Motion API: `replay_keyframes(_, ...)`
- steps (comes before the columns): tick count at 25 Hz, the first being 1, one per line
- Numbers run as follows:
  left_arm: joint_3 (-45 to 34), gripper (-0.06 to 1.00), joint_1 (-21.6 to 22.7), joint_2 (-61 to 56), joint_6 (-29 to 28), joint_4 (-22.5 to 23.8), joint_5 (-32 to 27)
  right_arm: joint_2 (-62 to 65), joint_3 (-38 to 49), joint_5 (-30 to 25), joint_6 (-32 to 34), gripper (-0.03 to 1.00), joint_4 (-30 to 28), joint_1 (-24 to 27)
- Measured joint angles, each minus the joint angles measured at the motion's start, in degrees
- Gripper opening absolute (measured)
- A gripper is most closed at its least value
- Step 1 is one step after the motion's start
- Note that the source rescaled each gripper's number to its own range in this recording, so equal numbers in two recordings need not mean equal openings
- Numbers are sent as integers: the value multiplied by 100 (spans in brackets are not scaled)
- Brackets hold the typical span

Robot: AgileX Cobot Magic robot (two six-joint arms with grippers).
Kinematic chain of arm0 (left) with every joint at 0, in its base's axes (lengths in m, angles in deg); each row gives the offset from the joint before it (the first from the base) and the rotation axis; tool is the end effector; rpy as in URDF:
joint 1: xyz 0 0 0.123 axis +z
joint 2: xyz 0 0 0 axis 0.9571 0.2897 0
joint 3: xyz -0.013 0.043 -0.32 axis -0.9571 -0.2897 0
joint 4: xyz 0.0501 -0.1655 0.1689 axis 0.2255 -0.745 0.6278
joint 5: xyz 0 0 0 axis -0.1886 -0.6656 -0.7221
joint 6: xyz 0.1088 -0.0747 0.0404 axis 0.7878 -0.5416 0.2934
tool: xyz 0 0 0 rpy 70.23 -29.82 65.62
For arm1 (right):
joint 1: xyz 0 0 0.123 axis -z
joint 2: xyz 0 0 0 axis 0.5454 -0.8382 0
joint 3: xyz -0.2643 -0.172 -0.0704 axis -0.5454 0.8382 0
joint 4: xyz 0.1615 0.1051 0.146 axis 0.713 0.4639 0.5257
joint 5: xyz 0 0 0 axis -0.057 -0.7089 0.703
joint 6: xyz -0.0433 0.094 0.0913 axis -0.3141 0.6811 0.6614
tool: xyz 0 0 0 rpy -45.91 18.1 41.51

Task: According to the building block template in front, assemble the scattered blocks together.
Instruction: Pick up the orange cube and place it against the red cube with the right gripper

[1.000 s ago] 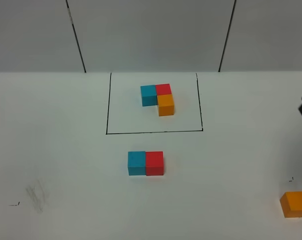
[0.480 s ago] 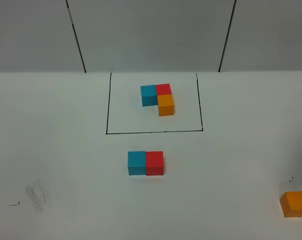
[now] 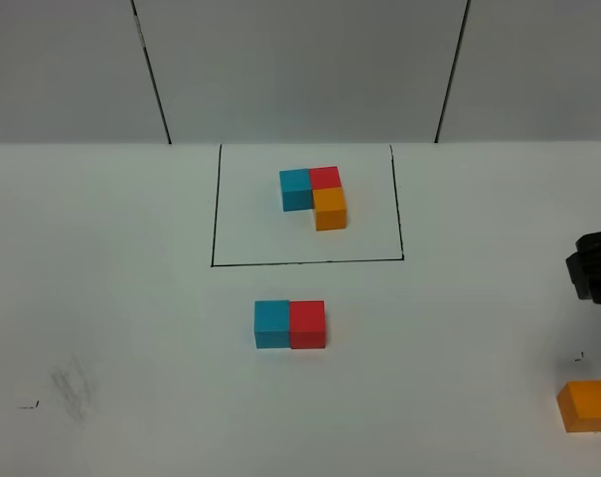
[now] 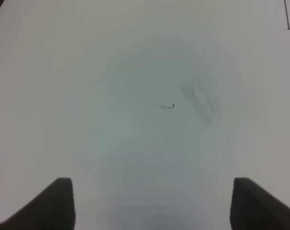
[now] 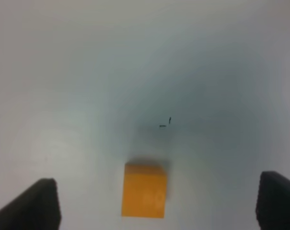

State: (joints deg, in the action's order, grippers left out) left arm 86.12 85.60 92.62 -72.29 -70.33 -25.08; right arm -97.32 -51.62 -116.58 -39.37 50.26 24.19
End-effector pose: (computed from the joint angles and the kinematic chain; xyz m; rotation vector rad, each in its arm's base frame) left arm -0.0094 -0.0071 0.2560 -0.2291 2.1305 0.0792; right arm 0.2627 0.0303 0.2826 -0.1374 2.7229 -0.0484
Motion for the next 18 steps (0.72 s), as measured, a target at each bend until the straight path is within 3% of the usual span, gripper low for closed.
replay_keyframes(9,0,61,0,0,0,0,0,-230,376,247,23,68,-20,41)
replay_keyframes(18,0,61,0,0,0,0,0,-994,376,230,43,68,210,585)
